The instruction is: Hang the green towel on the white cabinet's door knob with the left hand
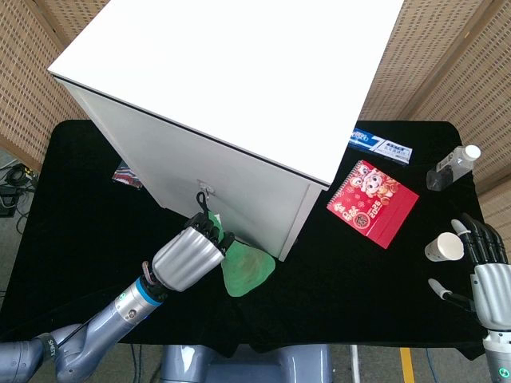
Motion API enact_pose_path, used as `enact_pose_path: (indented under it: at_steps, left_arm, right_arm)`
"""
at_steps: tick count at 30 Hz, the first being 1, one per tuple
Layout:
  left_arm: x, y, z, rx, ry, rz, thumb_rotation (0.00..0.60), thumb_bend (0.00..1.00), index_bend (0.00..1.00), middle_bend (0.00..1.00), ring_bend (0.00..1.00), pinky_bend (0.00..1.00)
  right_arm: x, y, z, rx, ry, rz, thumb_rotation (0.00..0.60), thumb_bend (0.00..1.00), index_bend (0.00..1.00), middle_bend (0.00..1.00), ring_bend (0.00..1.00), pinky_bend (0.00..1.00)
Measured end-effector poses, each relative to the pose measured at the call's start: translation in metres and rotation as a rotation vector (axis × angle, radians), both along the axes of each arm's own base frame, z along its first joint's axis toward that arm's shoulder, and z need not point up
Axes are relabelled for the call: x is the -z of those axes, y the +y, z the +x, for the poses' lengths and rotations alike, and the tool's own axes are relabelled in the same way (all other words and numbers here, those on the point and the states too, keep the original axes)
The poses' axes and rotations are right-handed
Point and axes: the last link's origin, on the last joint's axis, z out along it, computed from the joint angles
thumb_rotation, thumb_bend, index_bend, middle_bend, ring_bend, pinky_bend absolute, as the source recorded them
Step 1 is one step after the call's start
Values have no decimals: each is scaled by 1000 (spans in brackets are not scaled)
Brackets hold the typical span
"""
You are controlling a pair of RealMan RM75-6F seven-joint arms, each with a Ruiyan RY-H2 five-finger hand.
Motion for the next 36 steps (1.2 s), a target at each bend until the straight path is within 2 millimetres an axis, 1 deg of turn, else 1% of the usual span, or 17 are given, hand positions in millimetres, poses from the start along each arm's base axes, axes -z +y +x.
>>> enact_pose_path:
  at_steps: [13, 20, 27, 36]
  left_arm:
    - [-7, -2, 5, 9, -26, 10, 600, 612, 909, 820, 715, 653]
    - [-4, -3, 5, 9, -24, 4, 600, 612, 909, 820, 715, 653]
    - [-2, -2, 1, -6, -18, 8, 600, 612, 909, 820, 715, 653]
    - [-1, 1, -9, -29, -8, 12, 600, 612, 909, 820, 715, 653]
  right_arm:
    - [1, 0, 0, 6, 5, 6, 600, 86, 6, 0, 0, 0]
    - [1, 0, -1, 10, 3, 6, 600, 86, 5, 0, 0, 0]
    - [0, -1, -1, 12, 1, 7, 600, 86, 5, 0, 0, 0]
    - [2, -1, 0, 13, 5, 16, 600, 86, 5, 0, 0, 0]
